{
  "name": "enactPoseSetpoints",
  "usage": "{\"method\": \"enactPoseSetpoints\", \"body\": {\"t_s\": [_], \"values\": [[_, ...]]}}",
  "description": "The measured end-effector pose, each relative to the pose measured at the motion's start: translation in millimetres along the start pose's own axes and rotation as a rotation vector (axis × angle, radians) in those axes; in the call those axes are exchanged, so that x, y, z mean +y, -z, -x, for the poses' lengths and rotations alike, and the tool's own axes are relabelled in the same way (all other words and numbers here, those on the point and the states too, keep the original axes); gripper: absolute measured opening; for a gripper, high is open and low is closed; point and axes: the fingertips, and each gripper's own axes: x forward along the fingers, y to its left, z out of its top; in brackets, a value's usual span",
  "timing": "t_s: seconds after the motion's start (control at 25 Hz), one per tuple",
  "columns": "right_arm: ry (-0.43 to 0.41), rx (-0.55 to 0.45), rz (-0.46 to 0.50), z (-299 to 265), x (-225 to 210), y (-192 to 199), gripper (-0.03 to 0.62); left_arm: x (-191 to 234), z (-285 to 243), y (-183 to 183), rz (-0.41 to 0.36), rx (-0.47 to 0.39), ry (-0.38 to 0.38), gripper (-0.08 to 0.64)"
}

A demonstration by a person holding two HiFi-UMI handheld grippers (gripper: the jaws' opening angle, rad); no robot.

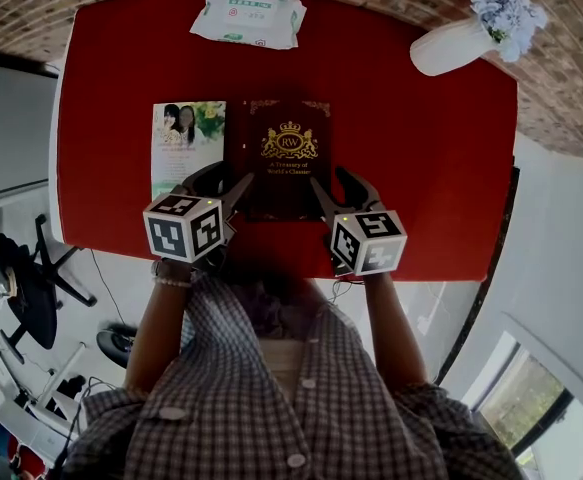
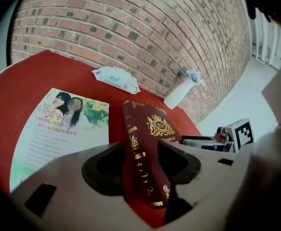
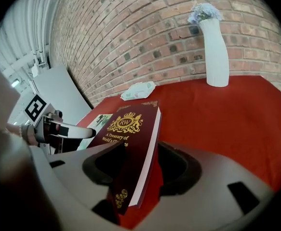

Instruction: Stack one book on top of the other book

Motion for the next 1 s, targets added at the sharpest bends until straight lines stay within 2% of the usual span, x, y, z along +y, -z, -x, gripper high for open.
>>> {"method": "enactPoseSetpoints", "body": {"t_s": [0.16,0.28,0.4,0.52,1.0], "values": [[-0.016,-0.002,-0.032,-1.0,-0.9,1.2,0.216,1.3,-7.1,8.8,0.015,0.036,0.002,0.206],[-0.045,0.0,-0.086,-1.7,-0.2,3.5,0.215,1.7,-9.2,12.5,0.067,0.041,0.026,0.207],[-0.079,-0.01,-0.148,-2.6,3.1,5.2,0.179,1.0,-11.0,14.3,0.112,0.051,0.051,0.206],[-0.082,-0.032,-0.168,-2.6,5.9,4.9,0.149,-0.2,-12.8,14.8,0.136,0.063,0.078,0.202],[-0.048,-0.065,-0.174,1.8,6.5,0.7,0.144,-3.5,-10.0,8.7,0.1,0.051,0.107,0.167]]}}
